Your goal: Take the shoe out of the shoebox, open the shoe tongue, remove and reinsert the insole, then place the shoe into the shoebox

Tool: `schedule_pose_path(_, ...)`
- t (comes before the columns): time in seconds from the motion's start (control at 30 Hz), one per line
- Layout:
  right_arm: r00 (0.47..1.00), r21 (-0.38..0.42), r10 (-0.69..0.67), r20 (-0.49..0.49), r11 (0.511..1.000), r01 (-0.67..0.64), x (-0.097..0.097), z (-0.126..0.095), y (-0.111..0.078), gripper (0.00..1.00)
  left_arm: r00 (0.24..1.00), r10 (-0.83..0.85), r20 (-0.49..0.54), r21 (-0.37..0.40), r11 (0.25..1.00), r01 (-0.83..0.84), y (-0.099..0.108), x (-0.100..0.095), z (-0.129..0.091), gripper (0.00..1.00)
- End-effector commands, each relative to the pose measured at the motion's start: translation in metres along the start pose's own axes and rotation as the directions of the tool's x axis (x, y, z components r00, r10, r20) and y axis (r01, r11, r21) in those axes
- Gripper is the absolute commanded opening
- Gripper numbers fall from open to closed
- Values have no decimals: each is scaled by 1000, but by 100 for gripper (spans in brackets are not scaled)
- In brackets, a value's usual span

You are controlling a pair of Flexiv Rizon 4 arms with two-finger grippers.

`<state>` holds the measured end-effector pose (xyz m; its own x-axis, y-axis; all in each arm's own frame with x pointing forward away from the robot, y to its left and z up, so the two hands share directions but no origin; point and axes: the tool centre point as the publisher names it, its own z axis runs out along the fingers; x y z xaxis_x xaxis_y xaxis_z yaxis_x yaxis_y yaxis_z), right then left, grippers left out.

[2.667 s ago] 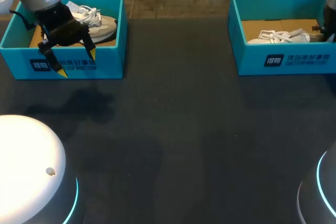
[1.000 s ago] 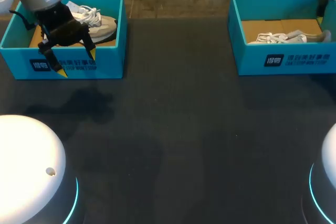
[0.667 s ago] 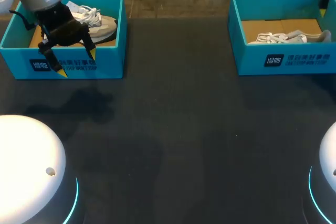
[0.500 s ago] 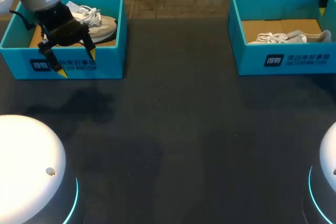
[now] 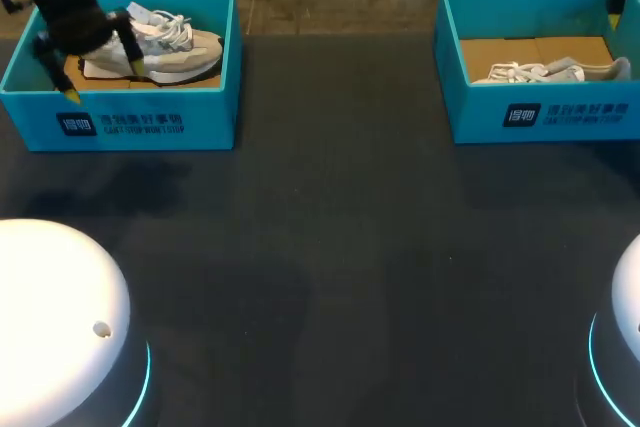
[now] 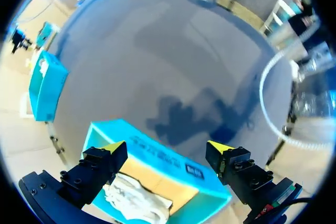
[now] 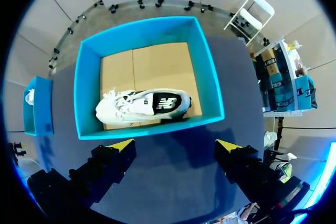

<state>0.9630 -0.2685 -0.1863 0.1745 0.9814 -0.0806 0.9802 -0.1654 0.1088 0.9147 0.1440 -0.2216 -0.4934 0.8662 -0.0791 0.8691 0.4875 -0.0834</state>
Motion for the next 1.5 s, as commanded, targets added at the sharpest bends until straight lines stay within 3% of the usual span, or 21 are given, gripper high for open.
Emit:
schedule_pose_path(0.03, 1000, -1, 0, 0, 1000, 0, 0, 0, -1, 100, 999, 6, -36, 31, 1000, -5, 18, -8, -7, 100)
schedule_pose_path(0.3, 1000, -1, 0, 0, 1000, 0, 0, 0, -1, 100, 999, 6, -36, 31, 1000, -5, 18, -8, -7, 100)
schedule_pose_path(0.37, 1000, -1, 0, 0, 1000, 0, 0, 0, -1, 100, 998, 28, -57, -76, 997, -32, 35, -7, -2, 100)
schedule_pose_path(0.4, 1000, -1, 0, 0, 1000, 0, 0, 0, -1, 100, 997, 53, -62, -75, 996, -58, 39, -6, -1, 100)
schedule_pose_path(0.43, 1000, -1, 0, 0, 1000, 0, 0, 0, -1, 100, 991, 128, -46, -70, 989, -131, 63, -2, -2, 100)
schedule_pose_path(0.57, 1000, -1, 0, 0, 1000, 0, 0, 0, -1, 100, 969, 233, -79, -133, 961, -242, 98, 5, -3, 100)
schedule_pose_path(0.6, 1000, -1, 0, 0, 1000, 0, 0, 0, -1, 100, 952, 296, -84, -117, 945, -304, 119, 11, -4, 100)
schedule_pose_path(0.77, 1000, -1, 0, 0, 1000, 0, 0, 0, -1, 100, 855, 513, -71, -20, 856, -516, 170, 19, -5, 100)
schedule_pose_path(1.13, 1000, -1, 0, 0, 1000, 0, 0, 0, -1, 100, 855, 513, -71, -20, 856, -516, 170, 19, -5, 100)
schedule_pose_path(1.2, 1000, -1, 0, 0, 1000, 0, 0, 0, -1, 100, 847, 521, -108, -72, 846, -529, 179, 11, 0, 100)
schedule_pose_path(1.4, 1000, -1, 0, 0, 1000, 0, 0, 0, -1, 100, 838, 536, -106, -106, 832, -545, 230, 1, 2, 100)
schedule_pose_path(1.5, 1000, -1, 0, 0, 1000, 0, 0, 0, -1, 100, 836, 535, -118, -120, 828, -547, 244, -1, 5, 100)
